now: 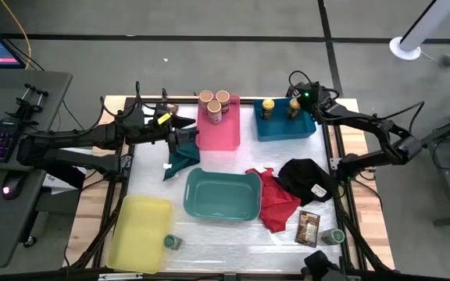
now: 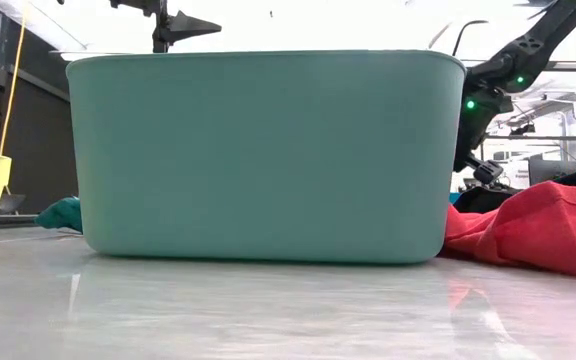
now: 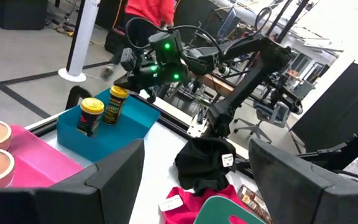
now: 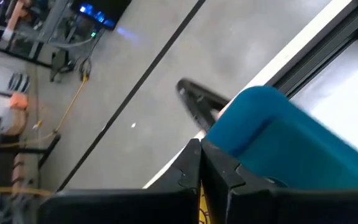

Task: Sort spices by type
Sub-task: Adjust the yellow seasoning bottle in the blue bin

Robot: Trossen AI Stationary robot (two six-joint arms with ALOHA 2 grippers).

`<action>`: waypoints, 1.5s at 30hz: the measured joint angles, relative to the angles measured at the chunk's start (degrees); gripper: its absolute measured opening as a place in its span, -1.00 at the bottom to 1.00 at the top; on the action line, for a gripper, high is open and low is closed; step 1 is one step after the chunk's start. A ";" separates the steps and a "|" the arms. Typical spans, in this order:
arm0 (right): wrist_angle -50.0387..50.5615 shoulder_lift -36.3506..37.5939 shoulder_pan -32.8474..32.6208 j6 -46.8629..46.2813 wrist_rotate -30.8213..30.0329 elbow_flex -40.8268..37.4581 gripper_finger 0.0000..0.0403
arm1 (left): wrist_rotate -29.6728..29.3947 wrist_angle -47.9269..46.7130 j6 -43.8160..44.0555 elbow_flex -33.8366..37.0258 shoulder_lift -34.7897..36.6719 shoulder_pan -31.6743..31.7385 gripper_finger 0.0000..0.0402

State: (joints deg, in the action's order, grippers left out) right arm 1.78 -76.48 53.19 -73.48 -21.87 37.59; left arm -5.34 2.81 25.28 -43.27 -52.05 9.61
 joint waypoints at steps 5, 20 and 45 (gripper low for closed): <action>-1.48 -0.07 -1.74 -0.13 2.32 -0.07 -1.00 | 0.00 0.02 0.00 0.00 0.00 0.00 0.37; 11.47 3.62 -8.08 0.27 -5.70 -0.16 -1.00 | 0.02 -0.13 -0.07 0.00 0.00 0.00 0.37; 3.56 -1.99 -9.61 0.34 -0.75 -0.10 -1.00 | 0.02 -0.25 -0.46 0.02 0.00 0.00 0.37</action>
State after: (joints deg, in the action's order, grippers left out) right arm 5.35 -78.47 43.57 -73.14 -22.62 37.50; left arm -5.32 2.57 24.82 -43.24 -52.05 9.61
